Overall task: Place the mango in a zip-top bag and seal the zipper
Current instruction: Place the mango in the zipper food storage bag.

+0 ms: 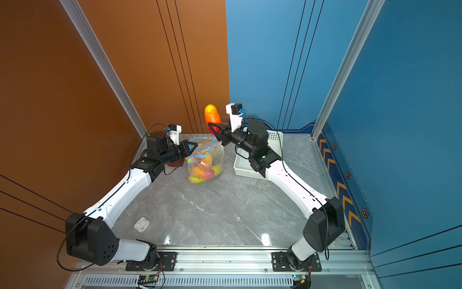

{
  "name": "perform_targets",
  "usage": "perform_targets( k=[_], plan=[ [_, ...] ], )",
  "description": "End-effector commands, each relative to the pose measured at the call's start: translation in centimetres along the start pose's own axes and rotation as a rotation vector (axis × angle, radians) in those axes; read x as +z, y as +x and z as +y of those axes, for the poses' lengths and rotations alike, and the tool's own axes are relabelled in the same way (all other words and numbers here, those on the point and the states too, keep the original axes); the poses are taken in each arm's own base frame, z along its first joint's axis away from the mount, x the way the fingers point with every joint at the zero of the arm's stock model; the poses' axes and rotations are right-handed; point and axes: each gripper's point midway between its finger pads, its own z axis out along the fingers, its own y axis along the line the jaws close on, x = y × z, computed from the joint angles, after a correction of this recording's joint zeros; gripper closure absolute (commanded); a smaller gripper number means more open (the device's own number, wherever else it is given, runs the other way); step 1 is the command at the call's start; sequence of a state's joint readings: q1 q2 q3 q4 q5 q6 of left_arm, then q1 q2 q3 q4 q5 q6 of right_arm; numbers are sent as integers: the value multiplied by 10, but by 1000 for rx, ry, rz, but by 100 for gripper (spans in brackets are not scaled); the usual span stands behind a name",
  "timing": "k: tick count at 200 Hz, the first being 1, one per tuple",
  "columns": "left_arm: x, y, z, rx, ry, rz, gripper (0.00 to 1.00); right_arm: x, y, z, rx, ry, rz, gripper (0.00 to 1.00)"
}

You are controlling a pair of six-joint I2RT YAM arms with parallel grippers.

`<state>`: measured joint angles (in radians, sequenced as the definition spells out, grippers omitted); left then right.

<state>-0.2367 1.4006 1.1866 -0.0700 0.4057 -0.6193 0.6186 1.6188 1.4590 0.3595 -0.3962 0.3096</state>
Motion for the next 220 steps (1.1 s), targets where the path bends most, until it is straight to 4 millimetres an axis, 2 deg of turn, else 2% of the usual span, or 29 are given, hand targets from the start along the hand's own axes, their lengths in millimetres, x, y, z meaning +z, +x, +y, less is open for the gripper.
perform_targets(
  k=[1, 20, 57, 68, 76, 80, 82, 83, 86, 107, 116, 129, 158, 176, 201, 211, 220],
  plan=[
    [-7, -16, -21, 14, 68, -47, 100, 19, 10, 17, 19, -52, -62, 80],
    [-8, -15, -23, 11, 77, -43, 100, 30, 25, 25, 34, -94, -52, 79],
    [-9, -15, -23, 9, 82, -45, 100, 35, 49, 14, 23, -63, 0, 75],
    [-9, -15, -23, 8, 82, -46, 100, 34, 56, 10, 13, -43, 19, 69],
    [-9, -16, -22, 8, 81, -47, 100, 33, 60, 7, 7, -26, 29, 58],
    [-9, -16, -23, 8, 82, -48, 100, 33, 61, 6, 4, -18, 34, 48],
    [-9, -16, -23, 9, 83, -48, 100, 33, 62, 5, 3, -17, 36, 47],
    [-9, -16, -23, 9, 83, -49, 100, 33, 63, 5, 2, -15, 40, 42],
    [-9, -16, -23, 9, 82, -48, 100, 33, 64, 5, -1, -12, 46, 38],
    [-9, -16, -23, 7, 84, -47, 100, 32, 70, 1, -6, -1, 76, 33],
    [-9, -16, -23, 8, 84, -49, 100, 31, 68, -1, -3, 3, 75, 28],
    [-11, -16, -22, 9, 81, -52, 100, 27, 63, -4, 7, 3, 69, 28],
    [-14, -21, -23, 11, 79, -65, 100, 20, 54, -8, -3, 22, 79, 35],
    [-15, -24, -25, 10, 87, -68, 100, 11, 45, -11, -34, 56, 88, 34],
    [-19, -28, -35, 12, 119, -70, 100, -11, 41, -17, -174, 116, 198, 27],
    [-21, -29, -38, 19, 130, -70, 100, -23, 38, -31, -209, 156, 238, 21],
    [-23, -29, -40, 25, 136, -70, 100, -35, 40, -39, -196, 112, 288, 17]
  ],
)
